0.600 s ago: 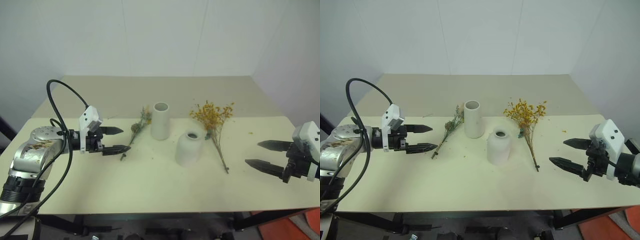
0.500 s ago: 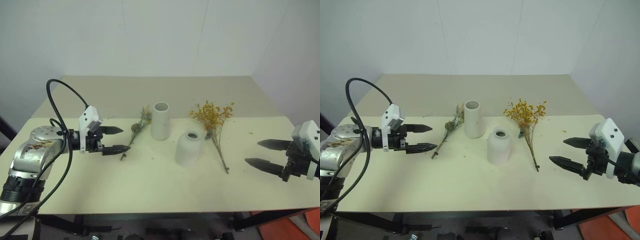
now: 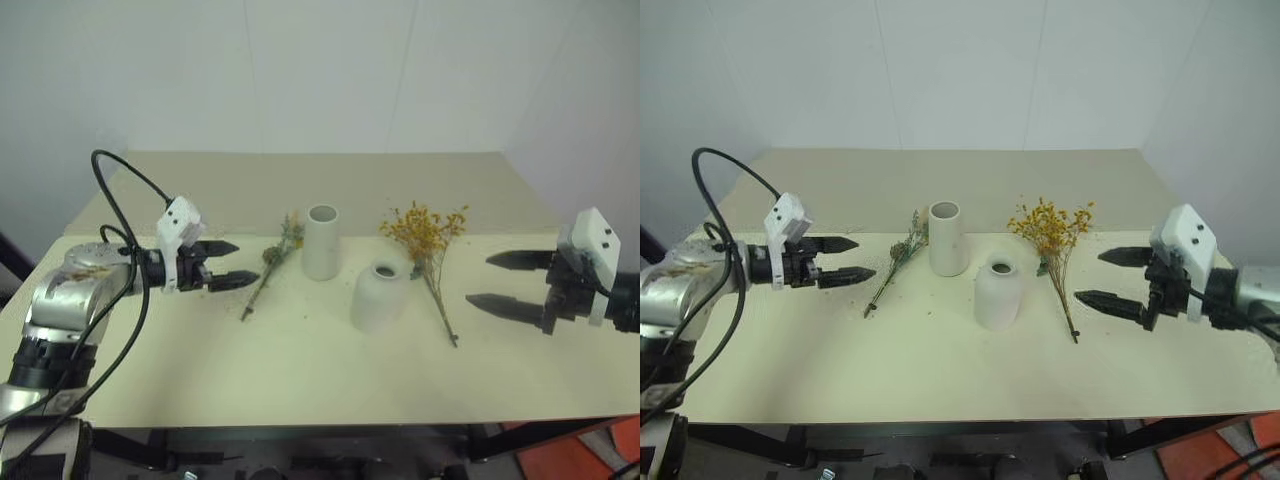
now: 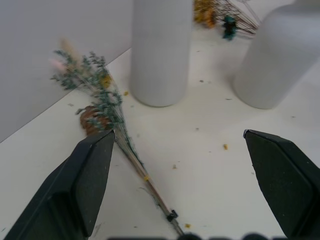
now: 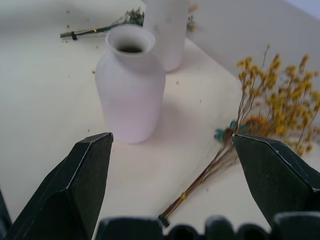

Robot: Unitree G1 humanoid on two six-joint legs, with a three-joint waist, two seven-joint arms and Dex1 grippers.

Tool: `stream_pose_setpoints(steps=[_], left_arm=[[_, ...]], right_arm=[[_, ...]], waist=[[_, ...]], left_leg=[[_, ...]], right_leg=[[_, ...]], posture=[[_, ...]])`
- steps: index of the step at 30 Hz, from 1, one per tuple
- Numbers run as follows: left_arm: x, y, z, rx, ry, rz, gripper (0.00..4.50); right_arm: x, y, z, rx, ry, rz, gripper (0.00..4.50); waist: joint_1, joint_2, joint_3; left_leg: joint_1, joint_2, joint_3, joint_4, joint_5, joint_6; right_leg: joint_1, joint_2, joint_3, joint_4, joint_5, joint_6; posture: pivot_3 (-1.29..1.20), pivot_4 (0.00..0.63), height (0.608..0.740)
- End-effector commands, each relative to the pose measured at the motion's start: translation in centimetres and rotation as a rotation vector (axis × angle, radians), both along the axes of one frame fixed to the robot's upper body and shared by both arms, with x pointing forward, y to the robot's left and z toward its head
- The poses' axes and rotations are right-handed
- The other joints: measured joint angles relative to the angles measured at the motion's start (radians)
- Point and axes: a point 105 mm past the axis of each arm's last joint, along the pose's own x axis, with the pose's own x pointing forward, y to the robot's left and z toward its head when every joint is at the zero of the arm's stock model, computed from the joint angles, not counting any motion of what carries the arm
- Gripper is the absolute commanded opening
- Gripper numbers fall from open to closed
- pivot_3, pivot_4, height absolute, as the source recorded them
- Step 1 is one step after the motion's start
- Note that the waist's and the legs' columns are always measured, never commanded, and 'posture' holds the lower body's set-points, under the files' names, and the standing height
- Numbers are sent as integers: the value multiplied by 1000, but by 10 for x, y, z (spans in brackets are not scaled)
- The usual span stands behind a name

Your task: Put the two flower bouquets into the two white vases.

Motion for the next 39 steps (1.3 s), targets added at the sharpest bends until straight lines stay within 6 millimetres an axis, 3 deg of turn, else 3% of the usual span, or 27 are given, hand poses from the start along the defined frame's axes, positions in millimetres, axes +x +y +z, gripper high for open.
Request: stream_pose_setpoints(steps=[1, 9, 20, 23, 30, 35, 39], left_arm=[[14, -4, -4, 20, 85, 103, 4500], [43, -23, -26, 83, 259, 212, 4500], [73, -27, -52, 240, 323, 278, 4500], [76, -31, -59, 262, 328, 268, 3936], [79, -39, -69, 271, 340, 244, 1667], [85, -37, -59, 272, 293, 259, 138], [93, -29, -44, 262, 215, 313, 22]], right_arm=[[17, 10, 29, -40, -147, 11, 4463], [28, 42, 33, -73, -166, 156, 4463], [28, 51, 33, -60, -187, 188, 4463], [25, 51, 32, -53, -188, 187, 4500], [21, 52, 29, -42, -182, 182, 4500], [20, 52, 28, -39, -180, 178, 4500], [20, 52, 27, -34, -176, 173, 4500]], waist=[[-1, 0, 0], [4, 0, 0], [2, 0, 0], [4, 0, 0], [7, 0, 0], [7, 0, 0], [7, 0, 0]], left_leg=[[-1, -1, 0, 0, 0, 0], [-5, -1, -2, 1, 0, 0], [-5, -1, -2, 0, 0, 0], [-5, -2, -2, 1, 0, 0], [-5, -2, -2, 1, 0, 0], [-5, -2, -3, 1, 0, 0], [-5, -2, -3, 1, 0, 0]], right_leg=[[-1, 0, 0, 0, 0, 0], [-4, -1, -2, 0, 0, 0], [-4, -1, -2, 0, 1, -1], [-4, -1, -2, 0, 1, -1], [-3, -2, -3, 0, 1, 0], [-3, -2, -3, 0, 1, 0], [-3, -2, -3, 0, 1, 0]], posture=[[0, 150, 740], [0, 150, 740], [0, 150, 740], [0, 150, 740], [0, 150, 740], [0, 150, 740], [0, 150, 740]])
